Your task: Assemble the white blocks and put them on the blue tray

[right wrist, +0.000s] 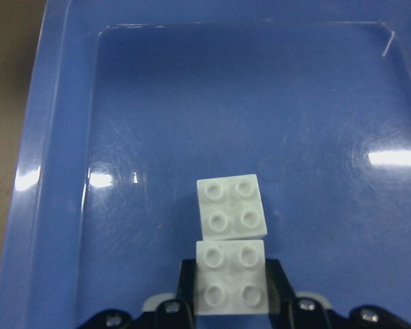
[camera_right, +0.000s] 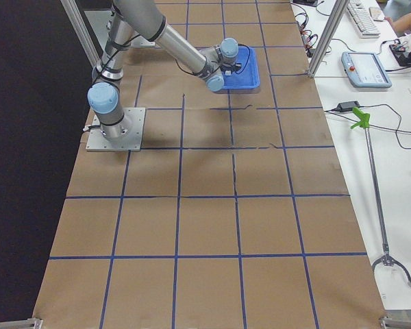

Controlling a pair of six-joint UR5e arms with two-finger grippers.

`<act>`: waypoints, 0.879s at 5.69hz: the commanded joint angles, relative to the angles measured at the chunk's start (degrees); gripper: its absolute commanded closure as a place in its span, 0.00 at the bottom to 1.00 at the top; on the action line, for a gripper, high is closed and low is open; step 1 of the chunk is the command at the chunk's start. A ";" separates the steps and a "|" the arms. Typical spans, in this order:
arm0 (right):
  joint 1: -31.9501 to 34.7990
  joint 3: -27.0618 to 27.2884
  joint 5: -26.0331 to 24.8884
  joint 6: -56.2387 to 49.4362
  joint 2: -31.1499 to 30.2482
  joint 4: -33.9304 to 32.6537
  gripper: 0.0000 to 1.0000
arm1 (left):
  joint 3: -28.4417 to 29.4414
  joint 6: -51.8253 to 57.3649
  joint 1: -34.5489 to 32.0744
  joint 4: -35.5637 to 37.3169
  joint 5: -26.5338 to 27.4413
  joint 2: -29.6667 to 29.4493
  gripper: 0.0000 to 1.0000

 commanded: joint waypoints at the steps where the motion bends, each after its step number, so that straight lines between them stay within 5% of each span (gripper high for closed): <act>1: 0.53 0.03 0.24 1.59 0.99 -2.35 0.82 | 0.05 -0.09 -0.06 0.02 0.09 0.06 0.01; 5: 0.44 -0.23 0.06 3.02 1.26 -3.60 0.82 | 0.05 0.00 -0.15 0.02 0.00 0.06 0.01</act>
